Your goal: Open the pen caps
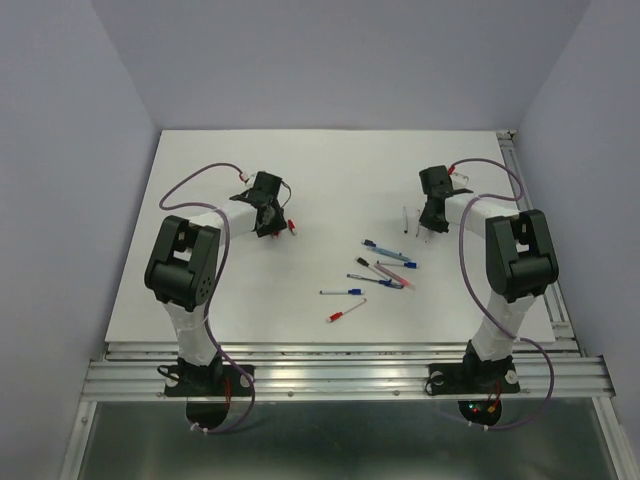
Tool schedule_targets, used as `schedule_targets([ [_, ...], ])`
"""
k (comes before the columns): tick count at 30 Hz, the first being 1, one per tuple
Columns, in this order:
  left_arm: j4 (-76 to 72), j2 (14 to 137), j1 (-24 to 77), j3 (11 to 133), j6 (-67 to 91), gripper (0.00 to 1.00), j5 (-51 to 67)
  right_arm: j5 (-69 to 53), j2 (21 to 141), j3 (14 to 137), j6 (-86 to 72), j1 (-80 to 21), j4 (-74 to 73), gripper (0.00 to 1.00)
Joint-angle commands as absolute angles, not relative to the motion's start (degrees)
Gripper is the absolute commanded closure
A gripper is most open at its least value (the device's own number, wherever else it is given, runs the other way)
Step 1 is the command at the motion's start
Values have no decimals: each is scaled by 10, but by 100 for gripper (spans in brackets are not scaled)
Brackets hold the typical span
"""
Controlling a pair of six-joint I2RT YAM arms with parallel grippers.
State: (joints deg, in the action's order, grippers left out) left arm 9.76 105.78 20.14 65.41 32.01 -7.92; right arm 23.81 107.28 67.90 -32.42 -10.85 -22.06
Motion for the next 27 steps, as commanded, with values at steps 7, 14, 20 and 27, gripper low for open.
schedule_targets([
  [7, 125, 1040, 201, 660, 307, 43, -71, 207, 1074, 702, -338, -106, -219, 70],
  [14, 126, 1002, 201, 651, 310, 35, -57, 199, 1060, 702, -348, -105, -222, 68],
  [20, 134, 941, 202, 643, 317, 27, -61, 232, 1011, 713, -355, -106, -241, 54],
  [27, 156, 868, 207, 635, 337, 1, -89, 242, 904, 694, -367, -105, -251, 18],
])
